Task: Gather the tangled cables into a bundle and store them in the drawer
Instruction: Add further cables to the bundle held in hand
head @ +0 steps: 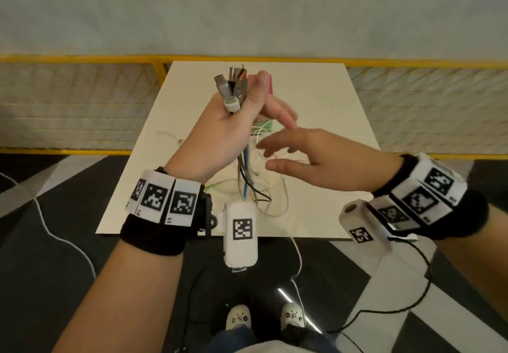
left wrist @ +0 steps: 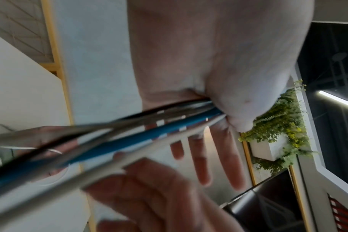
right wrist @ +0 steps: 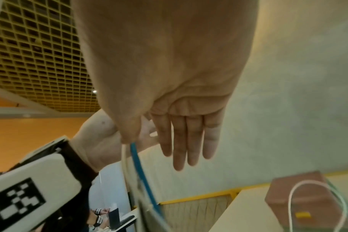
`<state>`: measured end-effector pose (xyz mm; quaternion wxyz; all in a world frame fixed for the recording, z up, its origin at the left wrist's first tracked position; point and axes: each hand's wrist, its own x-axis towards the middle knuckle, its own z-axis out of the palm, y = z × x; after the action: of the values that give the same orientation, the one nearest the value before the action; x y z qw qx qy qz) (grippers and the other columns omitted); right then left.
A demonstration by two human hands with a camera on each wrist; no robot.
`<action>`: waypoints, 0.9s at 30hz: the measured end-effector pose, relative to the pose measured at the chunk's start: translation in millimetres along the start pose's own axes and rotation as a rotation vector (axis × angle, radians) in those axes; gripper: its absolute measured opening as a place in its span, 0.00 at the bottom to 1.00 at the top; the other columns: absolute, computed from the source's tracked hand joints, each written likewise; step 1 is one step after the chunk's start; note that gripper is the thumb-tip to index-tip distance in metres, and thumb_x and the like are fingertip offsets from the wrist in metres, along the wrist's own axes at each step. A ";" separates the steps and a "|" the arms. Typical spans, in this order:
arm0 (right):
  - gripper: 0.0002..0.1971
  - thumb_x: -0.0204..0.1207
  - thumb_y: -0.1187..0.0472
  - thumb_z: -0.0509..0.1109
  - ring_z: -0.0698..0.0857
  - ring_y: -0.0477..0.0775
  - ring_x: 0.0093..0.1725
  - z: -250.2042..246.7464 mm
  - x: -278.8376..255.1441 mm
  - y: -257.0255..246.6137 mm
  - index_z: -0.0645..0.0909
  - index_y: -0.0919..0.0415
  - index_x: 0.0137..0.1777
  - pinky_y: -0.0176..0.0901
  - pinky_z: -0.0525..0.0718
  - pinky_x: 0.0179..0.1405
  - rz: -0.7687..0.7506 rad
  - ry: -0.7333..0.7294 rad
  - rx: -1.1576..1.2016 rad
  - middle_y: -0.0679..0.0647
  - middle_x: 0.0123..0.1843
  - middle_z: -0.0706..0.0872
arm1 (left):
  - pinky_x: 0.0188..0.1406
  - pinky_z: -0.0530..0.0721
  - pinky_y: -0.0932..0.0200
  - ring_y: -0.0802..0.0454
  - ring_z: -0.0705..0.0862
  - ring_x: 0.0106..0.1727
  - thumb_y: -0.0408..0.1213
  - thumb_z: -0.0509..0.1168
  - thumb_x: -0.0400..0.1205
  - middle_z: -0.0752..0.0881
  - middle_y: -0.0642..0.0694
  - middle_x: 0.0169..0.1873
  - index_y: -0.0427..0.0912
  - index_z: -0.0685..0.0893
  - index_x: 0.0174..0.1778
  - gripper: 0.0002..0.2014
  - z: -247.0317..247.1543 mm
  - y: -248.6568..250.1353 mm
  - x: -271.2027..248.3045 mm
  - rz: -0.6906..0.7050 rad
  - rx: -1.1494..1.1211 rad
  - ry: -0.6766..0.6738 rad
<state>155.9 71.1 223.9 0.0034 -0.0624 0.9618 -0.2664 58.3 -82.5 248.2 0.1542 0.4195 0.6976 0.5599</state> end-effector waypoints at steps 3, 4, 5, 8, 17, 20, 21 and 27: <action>0.09 0.82 0.53 0.62 0.82 0.37 0.54 16.2 -0.3 -18.0 0.77 0.55 0.56 0.30 0.79 0.57 -0.068 0.010 0.280 0.46 0.53 0.84 | 0.66 0.72 0.70 0.69 0.82 0.61 0.48 0.46 0.91 0.90 0.59 0.54 0.48 0.93 0.43 0.29 10.8 7.3 -3.0 0.010 0.108 -0.110; 0.03 0.83 0.58 0.61 0.83 0.34 0.50 21.5 -0.8 -23.0 0.75 0.53 0.53 0.26 0.79 0.52 -0.090 0.036 0.381 0.44 0.48 0.83 | 0.65 0.72 0.70 0.70 0.82 0.61 0.49 0.47 0.91 0.89 0.60 0.54 0.49 0.93 0.43 0.28 14.0 6.1 -4.3 0.009 0.122 -0.138; 0.04 0.83 0.62 0.59 0.83 0.34 0.45 27.2 -1.0 -26.0 0.75 0.55 0.50 0.25 0.79 0.49 -0.099 0.065 0.462 0.44 0.44 0.82 | 0.61 0.73 0.71 0.71 0.83 0.59 0.49 0.48 0.91 0.89 0.60 0.54 0.49 0.93 0.43 0.27 16.2 5.4 -6.0 -0.004 0.126 -0.152; 0.11 0.84 0.64 0.50 0.76 0.45 0.30 44.8 -2.2 -29.5 0.71 0.69 0.47 0.36 0.80 0.36 -0.060 0.114 0.716 0.51 0.34 0.74 | 0.44 0.82 0.72 0.64 0.88 0.48 0.48 0.53 0.90 0.91 0.57 0.49 0.47 0.93 0.45 0.23 18.8 3.5 -10.5 -0.062 0.111 -0.097; 0.13 0.88 0.62 0.45 0.57 0.53 0.23 43.5 -1.1 -36.1 0.68 0.61 0.44 0.43 0.57 0.18 -0.038 0.095 0.907 0.53 0.28 0.62 | 0.24 0.79 0.69 0.56 0.87 0.30 0.42 0.63 0.86 0.82 0.32 0.39 0.36 0.75 0.47 0.12 15.3 4.8 -13.5 0.009 -0.168 0.090; 0.11 0.87 0.63 0.45 0.53 0.55 0.25 39.4 2.2 -35.2 0.67 0.61 0.46 0.49 0.54 0.20 -0.044 0.100 0.928 0.54 0.30 0.61 | 0.35 0.84 0.58 0.45 0.83 0.34 0.46 0.57 0.88 0.75 0.43 0.32 0.42 0.75 0.42 0.13 12.9 7.9 -9.8 0.061 -0.269 0.050; 0.09 0.87 0.62 0.46 0.53 0.56 0.26 38.0 2.9 -34.3 0.67 0.61 0.49 0.49 0.53 0.20 -0.041 0.105 0.937 0.54 0.30 0.61 | 0.35 0.83 0.60 0.45 0.78 0.33 0.45 0.54 0.89 0.73 0.42 0.32 0.42 0.74 0.41 0.14 12.2 8.2 -8.2 0.082 -0.298 0.048; 0.09 0.86 0.59 0.49 0.58 0.51 0.22 35.3 1.0 -32.2 0.68 0.62 0.52 0.45 0.60 0.19 -0.065 0.095 0.948 0.51 0.29 0.65 | 0.16 0.71 0.68 0.49 0.81 0.29 0.40 0.47 0.92 0.78 0.43 0.33 0.42 0.73 0.36 0.19 13.0 7.5 -3.0 0.062 -0.249 0.016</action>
<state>160.1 25.5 210.2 -0.0209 -0.0719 0.7309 -0.6783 72.0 -76.2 250.0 0.1823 0.4139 0.6106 0.6501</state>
